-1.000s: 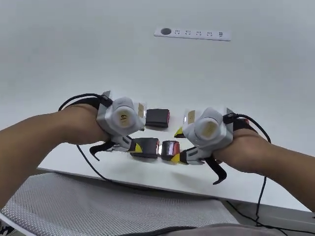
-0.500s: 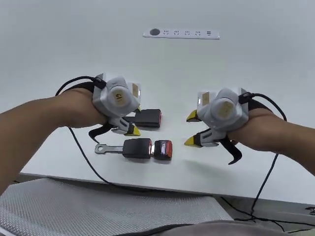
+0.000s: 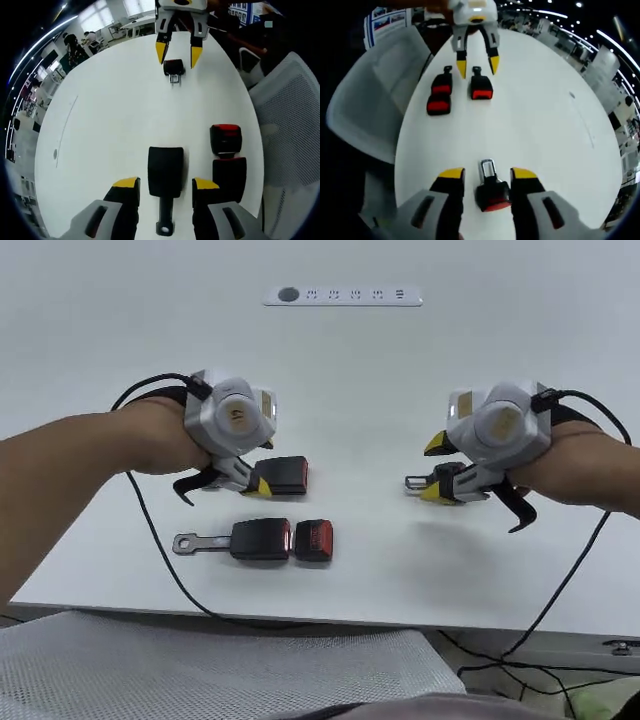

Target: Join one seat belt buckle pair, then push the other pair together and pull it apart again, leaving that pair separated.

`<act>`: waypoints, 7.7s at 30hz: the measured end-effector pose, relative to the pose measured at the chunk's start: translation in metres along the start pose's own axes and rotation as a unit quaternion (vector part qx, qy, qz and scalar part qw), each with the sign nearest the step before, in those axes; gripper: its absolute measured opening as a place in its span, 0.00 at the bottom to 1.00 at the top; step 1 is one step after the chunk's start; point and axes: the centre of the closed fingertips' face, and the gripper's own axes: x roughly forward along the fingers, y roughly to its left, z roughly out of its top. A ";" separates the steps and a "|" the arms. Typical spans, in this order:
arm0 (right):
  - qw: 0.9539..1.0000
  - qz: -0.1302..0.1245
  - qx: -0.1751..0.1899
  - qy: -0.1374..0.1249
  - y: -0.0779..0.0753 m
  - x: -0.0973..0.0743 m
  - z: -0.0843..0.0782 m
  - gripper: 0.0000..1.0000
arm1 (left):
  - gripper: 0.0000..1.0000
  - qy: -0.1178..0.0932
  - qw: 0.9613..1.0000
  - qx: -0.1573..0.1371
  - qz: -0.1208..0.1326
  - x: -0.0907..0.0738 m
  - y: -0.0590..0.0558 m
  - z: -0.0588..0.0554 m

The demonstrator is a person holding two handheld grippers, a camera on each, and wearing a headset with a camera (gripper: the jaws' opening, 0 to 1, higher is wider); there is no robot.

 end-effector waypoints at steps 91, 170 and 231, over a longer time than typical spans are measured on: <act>1.000 0.023 -0.010 0.000 0.017 0.082 0.062 0.32 | 0.31 0.046 0.998 0.017 -0.034 0.028 -0.004 -0.024; 0.999 0.032 -0.018 -0.027 0.012 0.076 0.053 0.32 | 0.31 0.073 0.996 0.032 -0.046 0.028 -0.006 -0.023; 0.997 -0.055 0.060 -0.005 0.000 -0.002 -0.044 0.47 | 0.42 0.020 1.000 -0.009 0.016 -0.003 0.001 -0.014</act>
